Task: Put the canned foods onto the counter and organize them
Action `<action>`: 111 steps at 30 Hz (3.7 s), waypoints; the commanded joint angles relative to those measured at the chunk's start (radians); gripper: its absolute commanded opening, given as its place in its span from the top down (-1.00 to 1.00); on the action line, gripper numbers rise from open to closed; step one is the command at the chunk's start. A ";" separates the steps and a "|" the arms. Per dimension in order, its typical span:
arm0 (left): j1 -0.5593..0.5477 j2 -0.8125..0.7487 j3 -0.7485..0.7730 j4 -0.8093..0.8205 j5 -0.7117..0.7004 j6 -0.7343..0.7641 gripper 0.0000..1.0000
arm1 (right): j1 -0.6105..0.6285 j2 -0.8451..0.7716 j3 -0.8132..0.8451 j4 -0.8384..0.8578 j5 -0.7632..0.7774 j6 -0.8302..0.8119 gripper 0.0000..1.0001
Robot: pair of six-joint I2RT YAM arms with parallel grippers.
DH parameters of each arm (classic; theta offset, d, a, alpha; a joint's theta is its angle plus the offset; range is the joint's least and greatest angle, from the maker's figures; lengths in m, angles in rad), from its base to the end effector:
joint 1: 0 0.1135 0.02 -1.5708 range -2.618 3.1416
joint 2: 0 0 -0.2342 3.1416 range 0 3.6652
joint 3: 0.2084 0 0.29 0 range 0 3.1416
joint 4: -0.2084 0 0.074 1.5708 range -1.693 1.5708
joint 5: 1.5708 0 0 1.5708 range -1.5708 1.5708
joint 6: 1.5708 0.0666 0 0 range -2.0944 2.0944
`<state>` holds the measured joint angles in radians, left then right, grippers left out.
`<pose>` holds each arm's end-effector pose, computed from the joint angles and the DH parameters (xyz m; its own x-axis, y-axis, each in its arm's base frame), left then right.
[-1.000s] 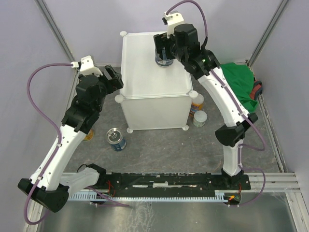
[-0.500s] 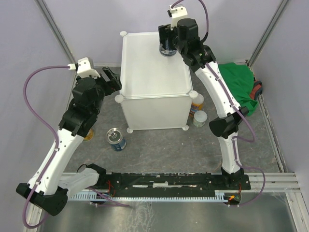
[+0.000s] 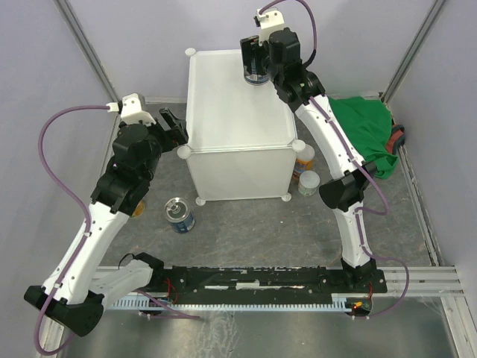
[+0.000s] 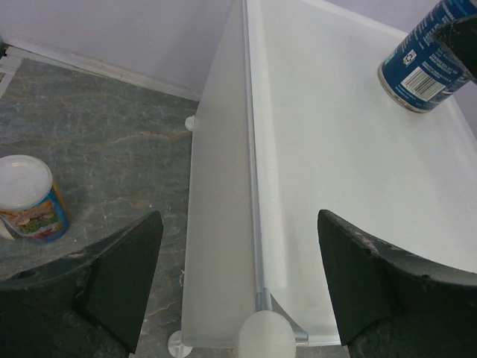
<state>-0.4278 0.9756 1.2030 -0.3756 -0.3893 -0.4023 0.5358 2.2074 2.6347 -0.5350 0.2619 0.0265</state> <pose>0.2705 -0.0955 0.4098 -0.1402 -0.3342 -0.9320 -0.0137 0.9419 -0.3357 0.4646 0.2558 0.4591 -0.0996 -0.0294 -0.9946 -0.2692 0.9631 -0.0015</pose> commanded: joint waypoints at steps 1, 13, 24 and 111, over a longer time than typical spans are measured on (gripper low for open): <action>-0.004 -0.034 -0.015 0.010 0.013 -0.007 -0.80 | -0.007 -0.032 0.073 0.236 0.016 -0.026 0.65; -0.005 -0.050 -0.049 0.028 0.024 0.014 -0.80 | -0.031 0.018 0.058 0.293 -0.002 -0.016 0.53; -0.004 -0.099 -0.091 0.029 -0.006 0.023 -0.81 | -0.043 0.063 0.064 0.347 -0.021 0.001 0.33; -0.004 -0.211 -0.028 -0.256 -0.232 -0.060 -0.97 | 0.825 -0.665 -1.524 0.569 -0.048 0.128 -0.99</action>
<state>-0.4278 0.7685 1.1225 -0.6186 -0.6262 -0.4660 1.3533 1.4689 1.1450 -0.1658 0.2245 0.1162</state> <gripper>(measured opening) 0.980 0.997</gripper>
